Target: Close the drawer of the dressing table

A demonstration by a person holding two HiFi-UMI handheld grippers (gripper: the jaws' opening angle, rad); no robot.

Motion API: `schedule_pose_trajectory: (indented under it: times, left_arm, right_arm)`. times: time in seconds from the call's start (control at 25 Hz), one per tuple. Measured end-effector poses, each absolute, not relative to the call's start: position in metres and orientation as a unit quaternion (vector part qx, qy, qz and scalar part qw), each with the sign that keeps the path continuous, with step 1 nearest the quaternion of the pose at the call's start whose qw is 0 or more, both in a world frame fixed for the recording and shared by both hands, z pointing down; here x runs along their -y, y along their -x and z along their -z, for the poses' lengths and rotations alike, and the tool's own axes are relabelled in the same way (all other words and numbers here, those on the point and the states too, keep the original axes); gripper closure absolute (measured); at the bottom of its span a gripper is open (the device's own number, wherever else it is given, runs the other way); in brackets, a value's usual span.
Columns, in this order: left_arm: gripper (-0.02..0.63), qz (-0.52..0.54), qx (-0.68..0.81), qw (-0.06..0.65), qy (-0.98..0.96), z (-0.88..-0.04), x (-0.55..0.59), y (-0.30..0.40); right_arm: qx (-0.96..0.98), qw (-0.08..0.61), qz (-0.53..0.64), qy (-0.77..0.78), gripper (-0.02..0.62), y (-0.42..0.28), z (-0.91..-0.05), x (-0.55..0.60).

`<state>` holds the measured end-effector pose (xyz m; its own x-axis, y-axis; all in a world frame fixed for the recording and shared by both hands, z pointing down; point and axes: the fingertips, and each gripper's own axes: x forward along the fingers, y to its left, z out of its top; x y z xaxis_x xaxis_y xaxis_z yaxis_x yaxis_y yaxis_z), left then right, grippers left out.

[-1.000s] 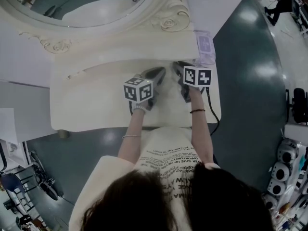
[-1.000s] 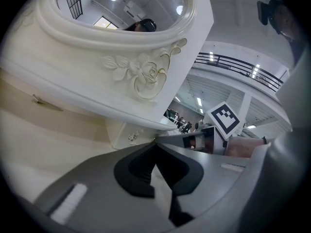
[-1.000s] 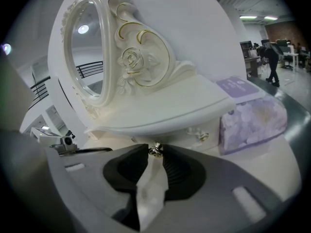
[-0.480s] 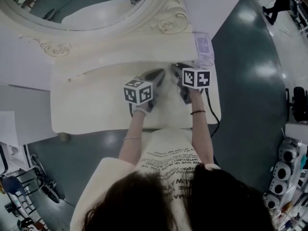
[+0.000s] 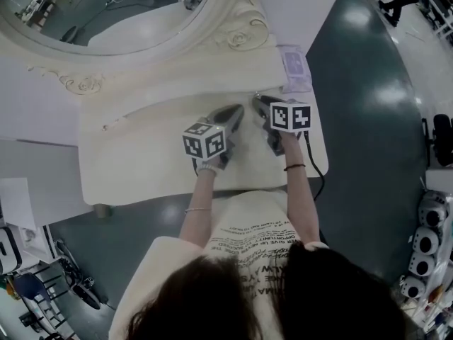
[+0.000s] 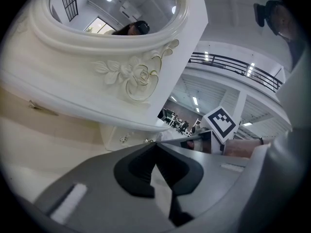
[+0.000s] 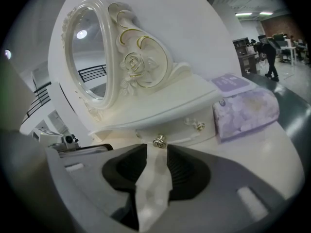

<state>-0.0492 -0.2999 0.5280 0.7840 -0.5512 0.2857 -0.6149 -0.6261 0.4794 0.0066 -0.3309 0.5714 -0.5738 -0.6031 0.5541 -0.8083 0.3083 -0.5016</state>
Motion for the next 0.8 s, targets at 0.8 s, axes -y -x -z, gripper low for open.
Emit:
schedule_pose_trajectory:
  times: [0.8]
  left_arm:
    - [0.607, -0.047, 0.310, 0.262, -0.913, -0.504, 0.273, 0.042]
  right_arm:
    - [0.848, 0.078, -0.326, -0.409, 0.587, -0.004, -0.523, 0.300]
